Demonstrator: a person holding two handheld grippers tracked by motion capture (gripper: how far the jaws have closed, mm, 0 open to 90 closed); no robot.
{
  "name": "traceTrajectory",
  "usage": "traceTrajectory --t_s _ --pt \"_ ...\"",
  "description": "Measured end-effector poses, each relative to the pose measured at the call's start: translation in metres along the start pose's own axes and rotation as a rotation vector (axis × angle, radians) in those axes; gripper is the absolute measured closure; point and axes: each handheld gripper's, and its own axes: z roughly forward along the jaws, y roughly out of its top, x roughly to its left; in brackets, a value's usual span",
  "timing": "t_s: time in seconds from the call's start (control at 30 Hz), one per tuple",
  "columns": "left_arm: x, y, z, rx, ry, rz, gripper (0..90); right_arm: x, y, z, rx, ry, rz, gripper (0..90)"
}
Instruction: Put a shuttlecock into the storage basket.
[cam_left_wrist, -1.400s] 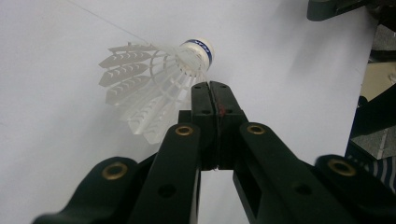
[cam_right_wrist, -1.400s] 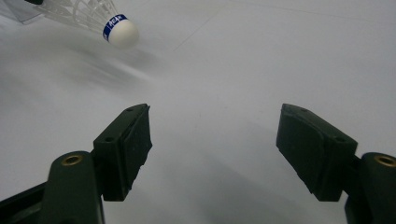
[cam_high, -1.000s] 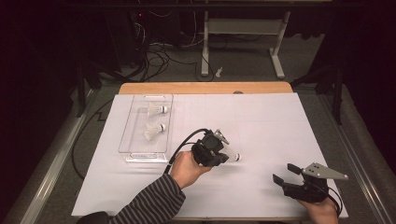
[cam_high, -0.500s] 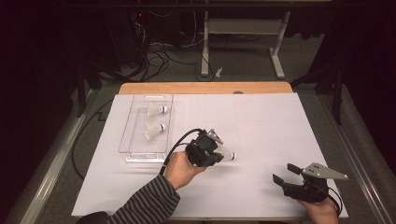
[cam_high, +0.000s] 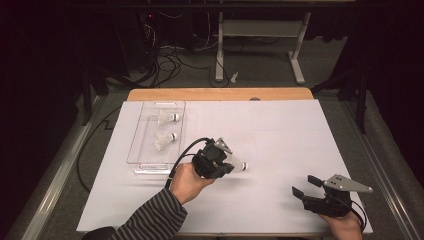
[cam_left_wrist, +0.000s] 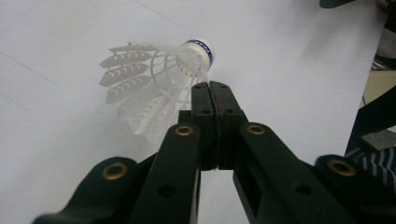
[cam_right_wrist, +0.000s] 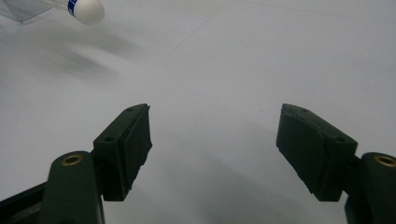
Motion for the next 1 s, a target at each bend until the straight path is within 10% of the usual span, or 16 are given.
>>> traceTrajectory --t_s 1.0 --pt "0.006 -0.013 -0.021 -0.032 0.033 -0.028 89.5 0.0 0.0 0.0 0.001 0.0 0.001 26.8"
